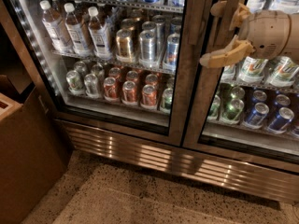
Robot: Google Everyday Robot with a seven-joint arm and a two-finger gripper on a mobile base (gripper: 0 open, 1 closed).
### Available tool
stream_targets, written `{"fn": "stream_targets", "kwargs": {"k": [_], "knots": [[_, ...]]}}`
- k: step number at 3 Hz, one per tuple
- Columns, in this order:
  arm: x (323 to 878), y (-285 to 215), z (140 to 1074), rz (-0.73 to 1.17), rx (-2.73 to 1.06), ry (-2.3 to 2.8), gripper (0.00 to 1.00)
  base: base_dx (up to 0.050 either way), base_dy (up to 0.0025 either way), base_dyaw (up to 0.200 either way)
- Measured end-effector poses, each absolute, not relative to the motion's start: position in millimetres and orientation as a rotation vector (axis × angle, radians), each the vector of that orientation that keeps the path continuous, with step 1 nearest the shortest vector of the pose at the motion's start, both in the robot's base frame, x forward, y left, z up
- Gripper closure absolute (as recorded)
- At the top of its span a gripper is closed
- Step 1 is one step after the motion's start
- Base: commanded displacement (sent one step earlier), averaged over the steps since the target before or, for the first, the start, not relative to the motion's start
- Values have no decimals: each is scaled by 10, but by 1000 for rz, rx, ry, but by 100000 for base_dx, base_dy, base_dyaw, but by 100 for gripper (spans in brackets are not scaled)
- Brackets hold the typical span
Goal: Open right fridge door
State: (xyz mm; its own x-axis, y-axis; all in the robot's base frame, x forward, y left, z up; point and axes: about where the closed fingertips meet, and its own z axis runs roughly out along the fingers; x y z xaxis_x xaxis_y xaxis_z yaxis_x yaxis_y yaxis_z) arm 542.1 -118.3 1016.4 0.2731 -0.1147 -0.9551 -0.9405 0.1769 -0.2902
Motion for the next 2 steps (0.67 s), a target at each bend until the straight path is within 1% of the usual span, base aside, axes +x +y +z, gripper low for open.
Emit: {"fn": "stream_targets", "kwargs": {"k": [2], "knots": [[5421,-1183,10164,815,-1252,1142,65,0,0,0]]}}
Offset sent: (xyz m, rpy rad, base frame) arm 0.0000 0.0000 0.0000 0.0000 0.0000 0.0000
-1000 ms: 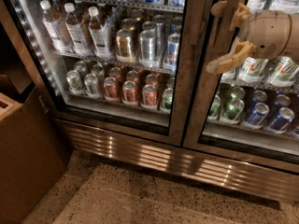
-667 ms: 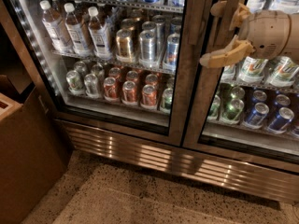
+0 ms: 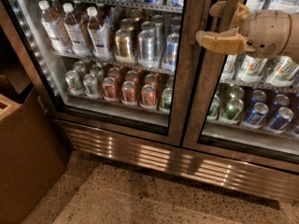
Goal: Open right fridge door
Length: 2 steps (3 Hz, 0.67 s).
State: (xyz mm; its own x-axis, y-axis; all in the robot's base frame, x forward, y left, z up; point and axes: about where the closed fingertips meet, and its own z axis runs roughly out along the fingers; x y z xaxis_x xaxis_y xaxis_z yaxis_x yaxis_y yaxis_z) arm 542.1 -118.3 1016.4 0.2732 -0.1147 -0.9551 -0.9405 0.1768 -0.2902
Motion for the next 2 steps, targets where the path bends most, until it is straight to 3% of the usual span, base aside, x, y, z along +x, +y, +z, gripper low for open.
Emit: {"fn": "stream_targets", "kwargs": {"k": [1,2], "knots": [[5421,-1183,10164,815,-1252,1142,89,0,0,0],[5421,-1181,10164,816,-1252,1142,100,0,0,0]]}}
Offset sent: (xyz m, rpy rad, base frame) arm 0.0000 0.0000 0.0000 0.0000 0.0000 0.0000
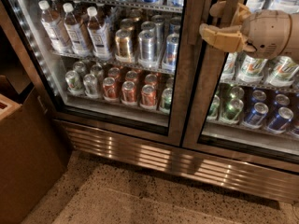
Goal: Open right fridge door
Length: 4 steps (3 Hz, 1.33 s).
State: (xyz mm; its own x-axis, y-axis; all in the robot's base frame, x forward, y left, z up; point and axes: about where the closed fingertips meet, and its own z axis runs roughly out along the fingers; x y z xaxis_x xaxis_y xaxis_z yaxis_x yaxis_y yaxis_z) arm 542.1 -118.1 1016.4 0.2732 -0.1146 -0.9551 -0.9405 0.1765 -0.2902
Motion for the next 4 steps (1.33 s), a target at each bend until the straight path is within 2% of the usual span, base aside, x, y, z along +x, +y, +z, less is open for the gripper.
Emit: {"fn": "stream_targets", "kwargs": {"k": [4], "knots": [[5421,-1181,10164,816,-1252,1142,100,-5001,2,-15]]}}
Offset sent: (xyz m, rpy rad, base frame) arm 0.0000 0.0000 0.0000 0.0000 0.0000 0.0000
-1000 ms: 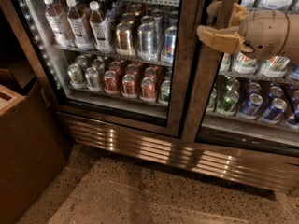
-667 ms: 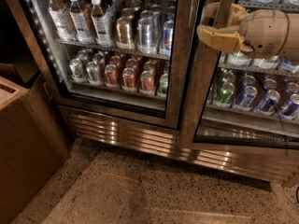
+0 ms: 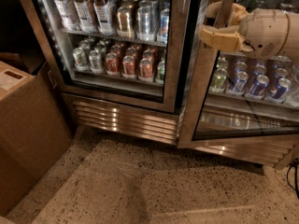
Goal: Open right fridge door
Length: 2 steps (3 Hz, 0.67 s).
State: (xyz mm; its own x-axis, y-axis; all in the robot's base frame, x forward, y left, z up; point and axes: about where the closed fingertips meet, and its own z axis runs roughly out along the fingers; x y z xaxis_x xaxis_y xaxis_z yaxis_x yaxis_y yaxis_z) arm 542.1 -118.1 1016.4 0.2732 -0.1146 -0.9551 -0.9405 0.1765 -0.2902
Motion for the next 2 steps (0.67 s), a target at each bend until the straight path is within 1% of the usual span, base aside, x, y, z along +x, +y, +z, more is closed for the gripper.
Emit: {"fn": "stream_targets", "kwargs": {"k": [1,2], "knots": [[5421,-1179,10164,816,-1252,1142,100,-4999,-3,20],[5421,-1182,10166,816,-1252,1142,100,0,0,0]]}}
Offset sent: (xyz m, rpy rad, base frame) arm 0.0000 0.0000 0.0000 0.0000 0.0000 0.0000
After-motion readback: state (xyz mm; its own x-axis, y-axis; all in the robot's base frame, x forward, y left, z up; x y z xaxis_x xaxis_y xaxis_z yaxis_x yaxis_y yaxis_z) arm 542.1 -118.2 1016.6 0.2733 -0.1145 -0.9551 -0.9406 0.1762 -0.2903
